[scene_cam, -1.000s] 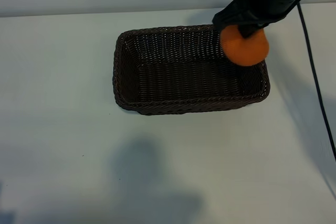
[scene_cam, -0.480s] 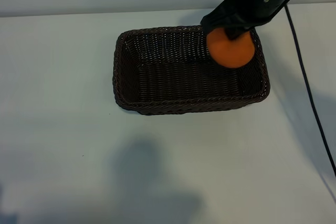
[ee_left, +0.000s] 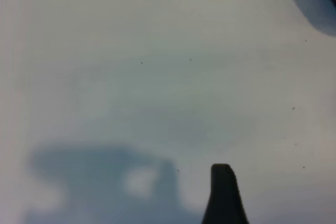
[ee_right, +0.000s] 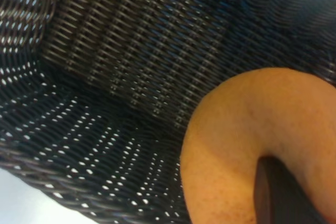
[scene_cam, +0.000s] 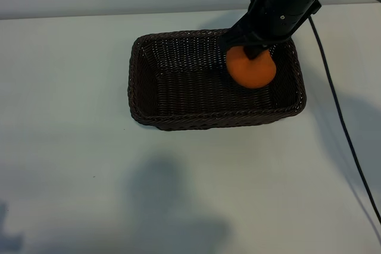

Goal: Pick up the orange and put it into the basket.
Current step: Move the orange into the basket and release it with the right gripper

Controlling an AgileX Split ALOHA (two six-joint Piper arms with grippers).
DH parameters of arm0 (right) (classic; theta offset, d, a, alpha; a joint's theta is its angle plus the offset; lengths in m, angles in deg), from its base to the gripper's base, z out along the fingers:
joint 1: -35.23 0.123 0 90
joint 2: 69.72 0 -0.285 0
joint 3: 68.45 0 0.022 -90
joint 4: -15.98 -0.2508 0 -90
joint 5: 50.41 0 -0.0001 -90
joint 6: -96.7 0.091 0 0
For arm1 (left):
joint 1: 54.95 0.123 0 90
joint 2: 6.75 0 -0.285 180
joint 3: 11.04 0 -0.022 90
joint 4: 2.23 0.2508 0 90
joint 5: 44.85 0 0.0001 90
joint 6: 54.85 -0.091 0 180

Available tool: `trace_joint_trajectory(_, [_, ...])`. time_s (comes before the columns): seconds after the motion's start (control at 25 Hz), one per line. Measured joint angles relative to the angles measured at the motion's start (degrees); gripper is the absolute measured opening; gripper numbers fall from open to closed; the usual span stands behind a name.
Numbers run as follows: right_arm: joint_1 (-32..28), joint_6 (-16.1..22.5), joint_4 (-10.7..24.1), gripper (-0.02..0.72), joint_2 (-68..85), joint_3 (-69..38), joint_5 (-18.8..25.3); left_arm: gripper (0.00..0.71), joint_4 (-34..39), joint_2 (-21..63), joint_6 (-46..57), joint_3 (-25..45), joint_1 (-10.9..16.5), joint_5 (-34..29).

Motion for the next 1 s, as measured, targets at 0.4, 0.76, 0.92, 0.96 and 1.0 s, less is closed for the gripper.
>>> trace_joint_trajectory(0.4, [0.0, -0.55, -0.57, 0.089, -0.08, 0.0, -1.32, 0.512, 0.0, 0.0, 4.84, 0.3, 0.0, -0.12])
trace_joint_trajectory(0.76, [0.0, -0.62, -0.57, 0.089, -0.08, 0.0, -1.48, 0.512, 0.0, 3.72, 4.91, 0.36, 1.21, -0.89])
trace_joint_trajectory(0.92, [0.0, -1.58, -1.24, 0.087, -0.08, 0.0, -1.83, 0.512, 0.0, 3.72, 4.91, 0.36, 5.23, -0.84])
trace_joint_trajectory(0.96, [0.0, -2.03, -1.66, 0.087, -0.08, 0.0, -2.12, 0.512, 0.0, 3.72, 4.91, 0.36, 6.6, -0.84])
trace_joint_trajectory(1.0, [0.0, -2.43, -2.07, 0.087, -0.08, 0.0, -2.65, 0.511, 0.0, 3.72, 4.91, 0.36, 7.96, -0.84])
